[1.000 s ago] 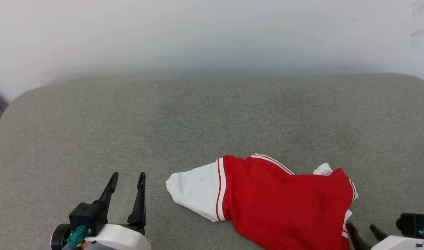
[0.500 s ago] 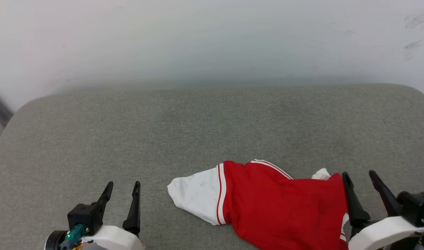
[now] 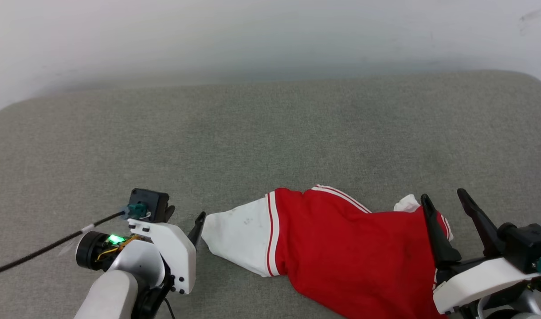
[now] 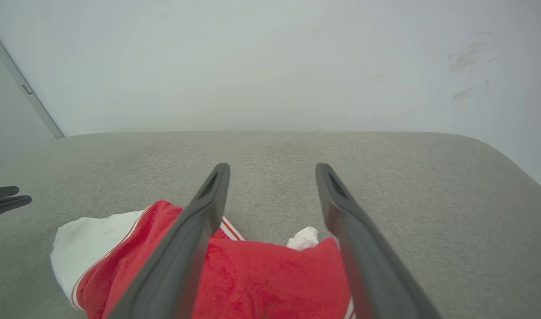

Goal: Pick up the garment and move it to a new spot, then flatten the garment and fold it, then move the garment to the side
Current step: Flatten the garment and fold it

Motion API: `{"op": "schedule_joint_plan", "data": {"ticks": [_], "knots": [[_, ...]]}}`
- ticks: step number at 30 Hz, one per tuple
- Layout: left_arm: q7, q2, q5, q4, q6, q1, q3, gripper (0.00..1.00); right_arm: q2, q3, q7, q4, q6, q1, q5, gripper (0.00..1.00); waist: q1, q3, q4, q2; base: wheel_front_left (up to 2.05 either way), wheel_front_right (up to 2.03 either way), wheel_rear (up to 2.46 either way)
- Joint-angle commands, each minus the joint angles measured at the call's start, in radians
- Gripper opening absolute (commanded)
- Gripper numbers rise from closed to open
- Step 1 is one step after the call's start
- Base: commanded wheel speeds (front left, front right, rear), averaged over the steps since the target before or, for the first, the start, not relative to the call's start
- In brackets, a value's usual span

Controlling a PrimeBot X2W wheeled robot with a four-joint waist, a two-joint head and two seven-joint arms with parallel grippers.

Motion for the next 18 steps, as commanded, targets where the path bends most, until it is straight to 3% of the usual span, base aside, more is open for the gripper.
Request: {"op": "schedule_joint_plan", "data": {"ticks": [1,9,18], "knots": [[0.052,0.010,-0.009,0.017,-0.013,-0.029,-0.013,1.00,0.004,0.004,-0.001,-0.008,-0.001,-0.018,-0.003,1.00,0.0000,0.041,-0.023,-0.0001,0.00,0.00,0.00],[0.294,0.037,-0.061,0.087,-0.051,-0.107,-0.066,1.00,0.012,0.012,-0.003,-0.002,-0.001,-0.046,0.005,1.00,0.0000,0.113,-0.058,-0.0001,0.00,0.00,0.00],[0.475,0.050,-0.088,0.143,-0.070,-0.107,-0.140,0.98,0.019,0.014,-0.009,0.015,-0.001,-0.063,0.016,1.00,0.0000,0.141,-0.075,-0.0001,0.00,0.00,0.00]]}}
